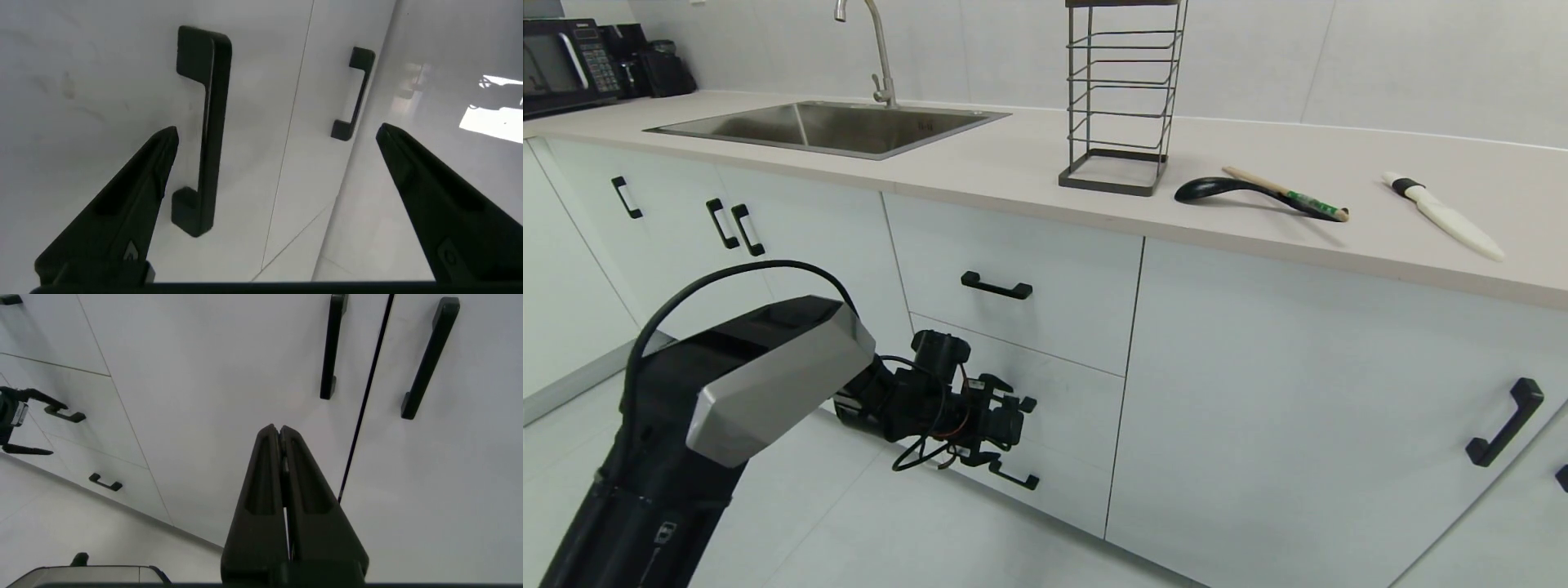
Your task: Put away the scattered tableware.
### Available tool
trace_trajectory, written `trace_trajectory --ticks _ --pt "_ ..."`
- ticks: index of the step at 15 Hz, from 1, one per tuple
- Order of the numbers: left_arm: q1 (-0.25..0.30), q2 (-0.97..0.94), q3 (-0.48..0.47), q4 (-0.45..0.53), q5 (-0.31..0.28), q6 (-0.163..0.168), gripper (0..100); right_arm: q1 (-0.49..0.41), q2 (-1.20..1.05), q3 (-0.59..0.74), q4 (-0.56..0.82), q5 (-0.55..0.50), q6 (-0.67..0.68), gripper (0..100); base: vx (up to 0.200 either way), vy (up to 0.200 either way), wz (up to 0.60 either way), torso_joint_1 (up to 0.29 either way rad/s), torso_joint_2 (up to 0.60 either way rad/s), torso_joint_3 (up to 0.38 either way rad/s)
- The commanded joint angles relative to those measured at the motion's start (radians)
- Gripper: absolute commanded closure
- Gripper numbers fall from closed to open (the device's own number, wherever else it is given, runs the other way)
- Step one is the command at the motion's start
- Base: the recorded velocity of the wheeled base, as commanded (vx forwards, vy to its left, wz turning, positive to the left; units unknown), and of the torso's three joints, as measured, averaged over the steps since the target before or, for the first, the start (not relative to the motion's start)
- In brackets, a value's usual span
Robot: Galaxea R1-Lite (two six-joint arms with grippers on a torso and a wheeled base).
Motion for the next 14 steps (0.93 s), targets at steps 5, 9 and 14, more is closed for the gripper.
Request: trace_trajectory --ticks 5,9,14 --pt "-0.004 0.046 -0.025 0.054 0.002 0.02 0 0.0 0.001 0.0 0.0 0.0 0.0 100 0.0 0.0 0.0 0.0 0.0 0.0" --pt "-0.007 0.012 0.023 0.093 0.008 0.04 0 0.0 0.001 0.0 0.0 0.0 0.0 100 0.0 0.0 0.0 0.0 0.0 0.0" --pt "-0.006 -0.031 0.08 0.089 0.011 0.043 0 0.0 0.001 0.0 0.0 0.0 0.0 100 0.0 0.0 0.0 0.0 0.0 0.0"
